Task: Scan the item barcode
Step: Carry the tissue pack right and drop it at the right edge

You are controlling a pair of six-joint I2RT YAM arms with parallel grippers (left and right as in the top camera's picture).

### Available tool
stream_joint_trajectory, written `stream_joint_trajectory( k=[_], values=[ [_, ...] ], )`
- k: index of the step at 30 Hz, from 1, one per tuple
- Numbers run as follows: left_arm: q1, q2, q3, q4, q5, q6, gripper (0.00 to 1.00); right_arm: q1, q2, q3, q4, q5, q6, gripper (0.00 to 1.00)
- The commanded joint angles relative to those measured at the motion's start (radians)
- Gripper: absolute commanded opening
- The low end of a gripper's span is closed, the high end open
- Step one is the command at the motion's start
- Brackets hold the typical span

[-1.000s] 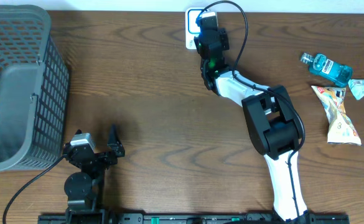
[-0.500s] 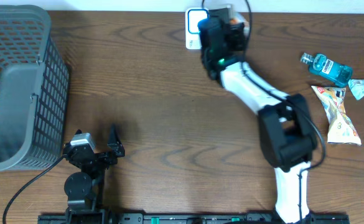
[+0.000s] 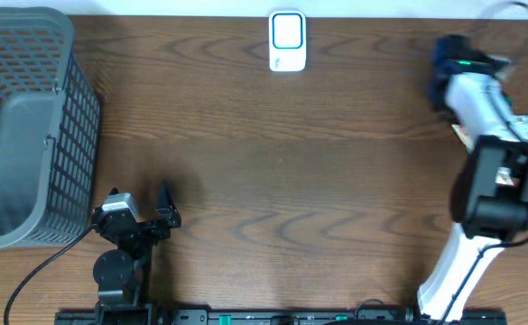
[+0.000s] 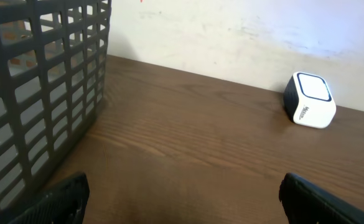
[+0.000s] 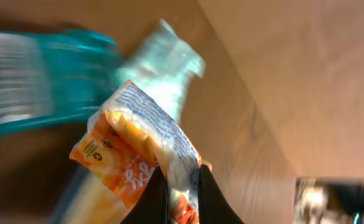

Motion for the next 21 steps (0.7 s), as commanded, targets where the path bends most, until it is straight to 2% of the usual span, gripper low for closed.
stream_joint_trajectory(
  k=[1,7,8,9,10,11,12,16,21],
  values=[
    [0.002,-0.001,-0.027,-0.021,-0.006,-0.008,0.98,-0.108,-0.002,0.002,-0.029,-0.145,0.170,0.01],
    [0.002,-0.001,-0.027,-0.021,-0.006,-0.008,0.98,-0.269,-0.002,-0.021,-0.021,-0.401,0.172,0.01],
    [0.002,-0.001,-0.027,-0.021,-0.006,-0.008,0.98,-0.286,-0.002,-0.026,-0.021,-0.416,0.171,0.03],
    [0.002,-0.001,-0.027,-0.021,-0.006,-0.008,0.98,-0.301,-0.002,-0.026,-0.023,-0.432,0.159,0.11],
    [0.002,-0.001,-0.027,-0.021,-0.006,-0.008,0.98,-0.309,-0.002,-0.026,-0.024,-0.452,0.132,0.29],
    [0.002,-0.001,-0.027,-0.021,-0.006,-0.008,0.98,-0.315,-0.007,-0.024,-0.025,-0.473,0.101,0.82],
    [0.002,-0.001,-0.027,-0.021,-0.006,-0.008,0.98,-0.317,-0.016,-0.023,-0.025,-0.503,0.066,0.99],
    [0.002,-0.001,-0.027,-0.021,-0.006,-0.008,0.98,-0.304,-0.105,-0.023,-0.021,-0.611,0.039,0.99],
    [0.002,-0.001,-0.027,-0.021,-0.006,-0.008,0.98,-0.257,-0.318,-0.023,0.008,-0.751,0.018,0.99]
  ],
)
